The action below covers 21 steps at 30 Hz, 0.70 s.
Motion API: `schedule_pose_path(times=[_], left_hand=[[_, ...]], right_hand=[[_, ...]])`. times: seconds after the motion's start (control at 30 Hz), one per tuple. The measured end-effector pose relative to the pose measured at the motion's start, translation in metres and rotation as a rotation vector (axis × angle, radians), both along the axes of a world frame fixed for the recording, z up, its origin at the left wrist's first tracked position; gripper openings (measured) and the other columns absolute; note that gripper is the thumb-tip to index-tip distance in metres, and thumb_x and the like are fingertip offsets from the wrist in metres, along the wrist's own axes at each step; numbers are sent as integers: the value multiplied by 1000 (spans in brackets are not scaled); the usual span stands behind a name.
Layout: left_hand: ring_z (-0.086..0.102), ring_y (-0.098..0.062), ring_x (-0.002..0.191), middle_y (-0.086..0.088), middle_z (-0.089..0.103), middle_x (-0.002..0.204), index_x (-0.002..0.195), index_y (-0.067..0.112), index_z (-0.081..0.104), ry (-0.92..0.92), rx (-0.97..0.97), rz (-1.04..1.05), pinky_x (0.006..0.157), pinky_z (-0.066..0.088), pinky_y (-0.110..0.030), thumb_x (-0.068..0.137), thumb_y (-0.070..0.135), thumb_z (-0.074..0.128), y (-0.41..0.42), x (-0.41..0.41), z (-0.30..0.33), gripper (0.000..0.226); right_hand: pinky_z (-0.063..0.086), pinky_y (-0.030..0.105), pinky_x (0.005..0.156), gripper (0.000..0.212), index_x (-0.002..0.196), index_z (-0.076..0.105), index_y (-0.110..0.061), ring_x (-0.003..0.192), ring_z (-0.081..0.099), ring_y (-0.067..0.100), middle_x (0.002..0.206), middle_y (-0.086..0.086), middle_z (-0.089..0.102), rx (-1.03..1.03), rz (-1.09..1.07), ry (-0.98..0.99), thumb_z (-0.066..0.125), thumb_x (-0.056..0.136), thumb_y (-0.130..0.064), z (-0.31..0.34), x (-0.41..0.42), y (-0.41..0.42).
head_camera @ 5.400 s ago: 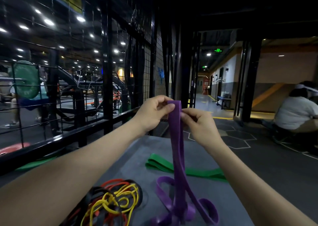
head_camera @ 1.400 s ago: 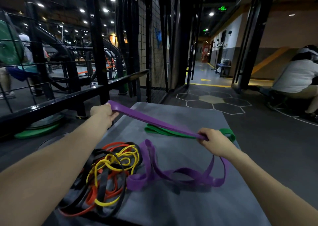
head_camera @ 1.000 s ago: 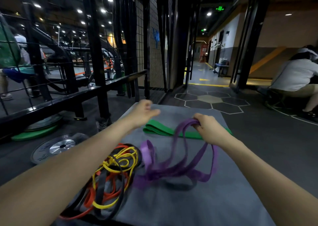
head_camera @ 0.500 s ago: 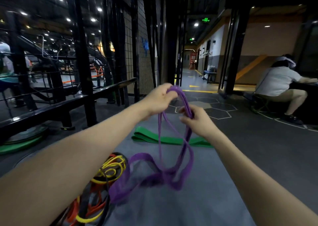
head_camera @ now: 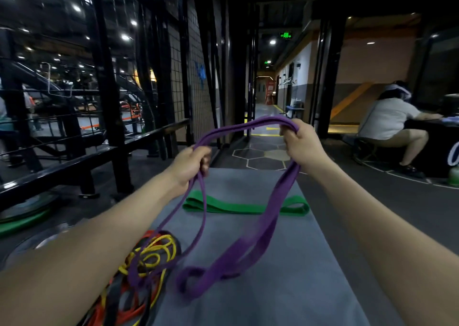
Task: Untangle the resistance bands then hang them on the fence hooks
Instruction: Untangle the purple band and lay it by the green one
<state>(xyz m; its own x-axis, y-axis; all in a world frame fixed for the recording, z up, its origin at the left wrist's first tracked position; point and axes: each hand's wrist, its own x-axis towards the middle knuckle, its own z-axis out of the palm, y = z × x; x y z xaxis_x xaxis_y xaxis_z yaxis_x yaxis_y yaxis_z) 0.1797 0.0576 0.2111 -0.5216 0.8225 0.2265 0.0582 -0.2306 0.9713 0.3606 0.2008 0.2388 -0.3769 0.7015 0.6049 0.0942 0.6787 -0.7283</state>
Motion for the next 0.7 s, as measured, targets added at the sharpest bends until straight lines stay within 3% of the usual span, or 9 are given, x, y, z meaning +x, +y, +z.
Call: schedule_pose_path(times=[0.07,0.23,0.3,0.37,0.43,0.5,0.57,0.63,0.7], left_hand=[[41,-10,50,2,45,55,74,14,50,40,-78,-67,51,38,-20,93,3,44,4,3,-13,22],[56,-17,80,-1,58,81,95,16,54,503,-378,-173,77,46,-26,81,-5,61,3,11,-28,26],[58,-17,90,-1,60,91,110,13,48,471,-339,-254,83,48,-26,76,-9,66,3,25,-24,44],[57,-15,95,-4,60,101,119,11,44,351,-152,-276,91,47,-26,71,-8,72,8,37,-14,59],[57,-9,89,-2,60,97,116,12,46,391,-51,-243,87,47,-22,72,-4,73,14,46,0,55],[54,0,70,3,56,81,98,17,51,472,-40,-220,68,45,-10,81,-4,64,14,54,12,30],[47,-4,60,3,50,69,86,17,52,426,-25,-198,58,40,-13,90,0,53,13,53,15,17],[43,-3,54,10,52,58,86,16,55,379,0,-169,58,37,-18,93,4,49,11,48,17,15],[41,2,45,14,51,44,85,16,56,389,19,-123,53,33,-18,93,4,49,7,43,26,17]], right_hand=[[26,31,49,19,75,48,-13,50,31,16,56,1,37,3,7,19,43,92,-8,12,3,-2],[27,25,46,26,71,51,-17,48,34,13,56,-1,40,54,76,-141,45,90,1,24,9,-17],[29,18,44,25,73,52,-16,49,37,11,57,-2,42,98,77,-250,46,89,3,21,3,-25],[33,18,47,20,75,54,-12,57,45,14,61,0,49,181,69,-397,49,88,2,19,-5,-33],[38,30,58,11,82,58,-3,70,53,24,71,9,58,231,75,-492,49,86,3,16,-14,-37],[38,33,62,9,85,59,0,73,53,25,76,15,59,249,90,-491,51,85,2,15,-18,-39],[37,30,58,6,81,58,-5,65,50,22,71,10,56,255,89,-487,54,85,-3,14,-18,-37],[35,23,53,17,71,52,-15,58,45,15,62,1,51,223,86,-463,60,84,-8,6,-17,-35],[42,27,59,21,69,49,-19,59,50,15,61,-3,51,132,134,-377,62,82,-9,-10,-20,-35]])
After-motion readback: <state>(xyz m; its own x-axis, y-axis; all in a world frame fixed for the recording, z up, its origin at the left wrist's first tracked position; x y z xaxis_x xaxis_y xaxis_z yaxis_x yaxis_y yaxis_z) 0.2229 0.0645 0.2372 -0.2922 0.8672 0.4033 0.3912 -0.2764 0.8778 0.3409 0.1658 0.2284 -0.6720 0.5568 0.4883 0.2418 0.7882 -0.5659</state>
